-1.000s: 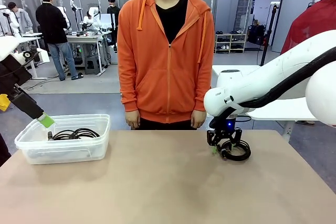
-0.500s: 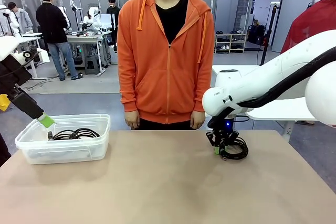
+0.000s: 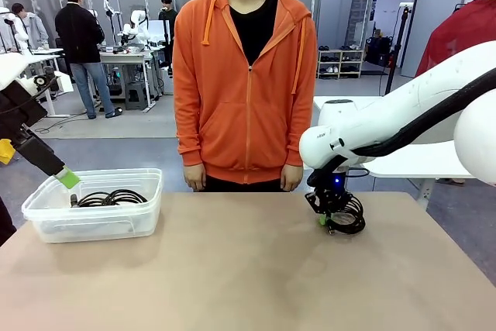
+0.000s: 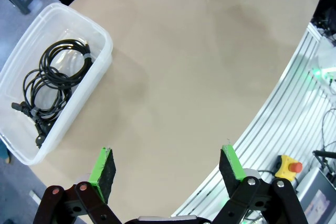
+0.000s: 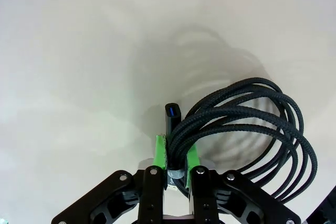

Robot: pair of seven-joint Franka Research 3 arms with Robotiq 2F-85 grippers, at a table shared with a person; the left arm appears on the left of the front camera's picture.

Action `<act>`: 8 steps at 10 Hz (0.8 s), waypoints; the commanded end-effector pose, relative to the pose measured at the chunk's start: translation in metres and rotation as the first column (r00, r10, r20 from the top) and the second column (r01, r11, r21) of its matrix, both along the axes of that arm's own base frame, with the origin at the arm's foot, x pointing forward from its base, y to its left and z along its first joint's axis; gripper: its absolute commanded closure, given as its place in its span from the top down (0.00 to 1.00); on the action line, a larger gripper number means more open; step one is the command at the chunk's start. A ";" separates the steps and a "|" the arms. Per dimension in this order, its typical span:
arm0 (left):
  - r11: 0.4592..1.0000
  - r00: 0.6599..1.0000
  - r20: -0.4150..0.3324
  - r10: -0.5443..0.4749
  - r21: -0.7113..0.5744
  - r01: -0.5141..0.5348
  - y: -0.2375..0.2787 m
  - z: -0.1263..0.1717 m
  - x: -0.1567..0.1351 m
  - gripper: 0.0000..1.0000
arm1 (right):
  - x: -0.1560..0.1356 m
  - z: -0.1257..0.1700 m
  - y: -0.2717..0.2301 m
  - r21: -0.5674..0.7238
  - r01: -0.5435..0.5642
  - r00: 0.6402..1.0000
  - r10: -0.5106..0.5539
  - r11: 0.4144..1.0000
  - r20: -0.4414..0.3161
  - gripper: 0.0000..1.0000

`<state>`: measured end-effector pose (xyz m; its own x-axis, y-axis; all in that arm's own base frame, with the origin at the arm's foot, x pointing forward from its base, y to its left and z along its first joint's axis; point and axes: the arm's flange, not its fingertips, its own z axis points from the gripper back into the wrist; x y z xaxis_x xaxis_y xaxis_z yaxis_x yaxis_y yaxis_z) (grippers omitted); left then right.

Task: Organize and store the cables.
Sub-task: Place the USB Extension Cable into the Organizing box.

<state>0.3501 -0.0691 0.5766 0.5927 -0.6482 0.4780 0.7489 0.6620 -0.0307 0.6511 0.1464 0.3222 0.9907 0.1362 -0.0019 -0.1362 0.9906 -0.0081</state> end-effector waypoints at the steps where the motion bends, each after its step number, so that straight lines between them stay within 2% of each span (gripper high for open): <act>1: 1.000 1.000 0.006 0.005 -0.017 -0.005 -0.001 0.000 0.000 1.00 | -0.021 0.045 0.000 0.058 -0.025 1.000 0.024 0.998 0.013 0.01; 3: 1.000 1.000 0.006 0.005 -0.017 -0.005 -0.001 0.000 0.000 1.00 | -0.040 0.088 0.009 0.090 -0.060 0.998 0.059 0.994 0.015 0.01; 5: 1.000 1.000 0.006 0.005 -0.017 -0.005 -0.001 0.000 0.000 1.00 | -0.052 0.102 0.034 0.073 -0.083 0.996 0.081 0.994 0.029 0.01; 6: 1.000 1.000 0.006 0.005 -0.017 -0.005 -0.001 0.000 0.000 1.00 | -0.057 0.104 0.051 0.066 -0.041 0.999 0.040 0.997 0.012 0.01; 8: 1.000 1.000 0.006 0.005 -0.017 -0.005 -0.001 0.000 0.000 1.00 | -0.077 0.112 0.093 0.102 -0.042 0.998 0.038 0.994 0.042 0.01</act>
